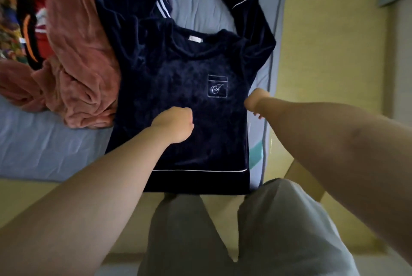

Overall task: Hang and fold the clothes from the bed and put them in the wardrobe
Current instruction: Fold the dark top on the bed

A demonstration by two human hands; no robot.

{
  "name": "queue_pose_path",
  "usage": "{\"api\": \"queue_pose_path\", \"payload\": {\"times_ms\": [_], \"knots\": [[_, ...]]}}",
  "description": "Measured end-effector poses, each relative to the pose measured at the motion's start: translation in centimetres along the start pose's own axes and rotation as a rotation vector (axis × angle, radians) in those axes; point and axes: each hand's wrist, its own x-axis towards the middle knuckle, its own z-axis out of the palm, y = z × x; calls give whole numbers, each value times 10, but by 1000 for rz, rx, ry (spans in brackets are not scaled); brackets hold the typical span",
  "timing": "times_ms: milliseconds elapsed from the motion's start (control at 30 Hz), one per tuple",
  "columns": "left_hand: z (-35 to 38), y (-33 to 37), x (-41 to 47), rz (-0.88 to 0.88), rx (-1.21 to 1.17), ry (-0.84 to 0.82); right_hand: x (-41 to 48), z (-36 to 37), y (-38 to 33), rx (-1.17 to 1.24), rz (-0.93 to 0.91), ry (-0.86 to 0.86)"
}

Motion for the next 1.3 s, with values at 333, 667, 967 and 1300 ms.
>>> {"api": "queue_pose_path", "payload": {"times_ms": [333,667,967,1300], "knots": [[15,68,116,-88,-257,83,150,-73,25,-185,-21,192],[52,167,294,-270,-663,317,300,-125,83,-817,-397,369],[30,189,350,-409,-650,97,250,-161,125,-615,-803,125],[24,192,303,-556,-863,279,211,-152,84,650,29,-437]]}}
